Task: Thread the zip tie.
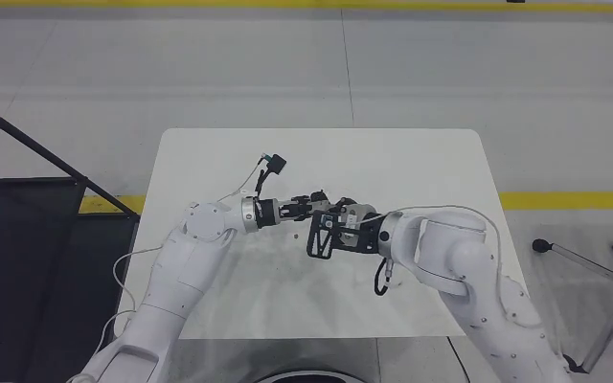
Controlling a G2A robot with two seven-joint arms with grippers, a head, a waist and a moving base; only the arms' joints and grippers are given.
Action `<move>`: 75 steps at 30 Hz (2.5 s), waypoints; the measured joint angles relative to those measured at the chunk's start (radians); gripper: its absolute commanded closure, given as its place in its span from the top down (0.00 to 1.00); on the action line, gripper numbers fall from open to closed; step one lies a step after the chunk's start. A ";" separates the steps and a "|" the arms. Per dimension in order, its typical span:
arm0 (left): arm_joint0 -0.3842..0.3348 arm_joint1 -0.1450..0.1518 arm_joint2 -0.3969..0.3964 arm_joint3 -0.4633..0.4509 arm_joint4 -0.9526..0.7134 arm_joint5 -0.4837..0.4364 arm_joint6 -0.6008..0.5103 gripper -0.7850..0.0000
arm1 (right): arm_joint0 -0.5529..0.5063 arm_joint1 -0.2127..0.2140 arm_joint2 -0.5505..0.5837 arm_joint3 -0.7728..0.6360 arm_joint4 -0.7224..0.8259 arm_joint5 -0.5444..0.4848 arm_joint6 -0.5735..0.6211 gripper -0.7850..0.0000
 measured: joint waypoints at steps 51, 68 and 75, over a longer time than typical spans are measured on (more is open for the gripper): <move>0.076 0.048 0.024 -0.137 0.091 -0.083 0.174 0.00 | 0.007 0.026 0.070 0.023 0.285 0.063 0.101 0.91; 0.076 0.050 0.021 -0.130 0.119 -0.083 0.353 0.00 | -0.157 0.047 0.245 0.009 0.435 0.290 -0.007 1.00; 0.076 0.050 0.021 -0.130 0.119 -0.083 0.352 0.00 | -0.157 0.047 0.245 0.009 0.435 0.281 -0.008 1.00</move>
